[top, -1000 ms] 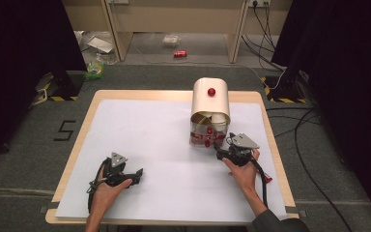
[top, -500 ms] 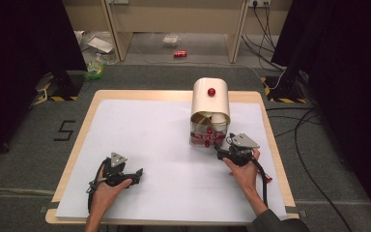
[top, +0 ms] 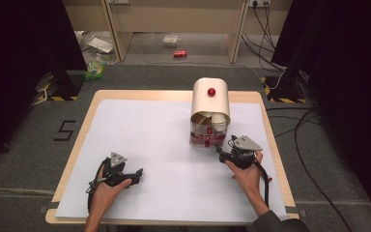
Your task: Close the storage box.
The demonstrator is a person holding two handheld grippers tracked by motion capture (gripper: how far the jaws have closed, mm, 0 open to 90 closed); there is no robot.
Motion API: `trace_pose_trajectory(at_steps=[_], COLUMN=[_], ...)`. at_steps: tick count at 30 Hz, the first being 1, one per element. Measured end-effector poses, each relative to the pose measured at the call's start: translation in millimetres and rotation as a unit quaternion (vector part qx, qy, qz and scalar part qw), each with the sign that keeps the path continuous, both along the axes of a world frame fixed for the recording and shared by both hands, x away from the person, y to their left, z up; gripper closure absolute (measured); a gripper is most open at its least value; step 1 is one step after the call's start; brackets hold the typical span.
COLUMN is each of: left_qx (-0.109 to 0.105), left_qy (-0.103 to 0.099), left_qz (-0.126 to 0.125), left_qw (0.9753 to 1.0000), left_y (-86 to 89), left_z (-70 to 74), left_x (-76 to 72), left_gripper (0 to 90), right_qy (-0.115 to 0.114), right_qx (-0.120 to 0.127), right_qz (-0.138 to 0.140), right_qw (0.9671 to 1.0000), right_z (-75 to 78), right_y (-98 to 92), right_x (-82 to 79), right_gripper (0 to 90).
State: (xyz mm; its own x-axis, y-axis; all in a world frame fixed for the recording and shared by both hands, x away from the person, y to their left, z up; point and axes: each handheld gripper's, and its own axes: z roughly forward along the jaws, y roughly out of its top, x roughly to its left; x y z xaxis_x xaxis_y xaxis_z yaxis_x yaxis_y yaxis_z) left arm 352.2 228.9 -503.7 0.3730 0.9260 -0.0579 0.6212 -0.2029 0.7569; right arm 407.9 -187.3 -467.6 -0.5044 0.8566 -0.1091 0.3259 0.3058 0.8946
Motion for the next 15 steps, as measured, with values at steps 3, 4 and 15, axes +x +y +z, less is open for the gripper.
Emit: trace_pose_trajectory(at_steps=[3,4,15], left_qx=[0.001,-0.001,-0.002], left_qy=[0.000,0.000,0.000], left_qz=[0.000,0.000,0.001], left_qw=[1.0000,1.0000,1.0000], left_y=[0.0,0.1,0.4], left_z=[0.1,0.0,0.1], left_x=[0.0,0.0,0.0], left_gripper=[14.0,14.1,14.2], right_qy=[0.001,0.001,0.014], right_qx=[0.004,0.004,0.018], right_qz=[-0.002,-0.002,-0.002], right_qw=[1.0000,1.0000,0.9997], right_z=[1.5,2.1,10.0], right_y=[-2.7,-3.9,-22.3], right_x=[-2.4,-3.4,-19.7], right_gripper=[28.5,28.4,26.9])
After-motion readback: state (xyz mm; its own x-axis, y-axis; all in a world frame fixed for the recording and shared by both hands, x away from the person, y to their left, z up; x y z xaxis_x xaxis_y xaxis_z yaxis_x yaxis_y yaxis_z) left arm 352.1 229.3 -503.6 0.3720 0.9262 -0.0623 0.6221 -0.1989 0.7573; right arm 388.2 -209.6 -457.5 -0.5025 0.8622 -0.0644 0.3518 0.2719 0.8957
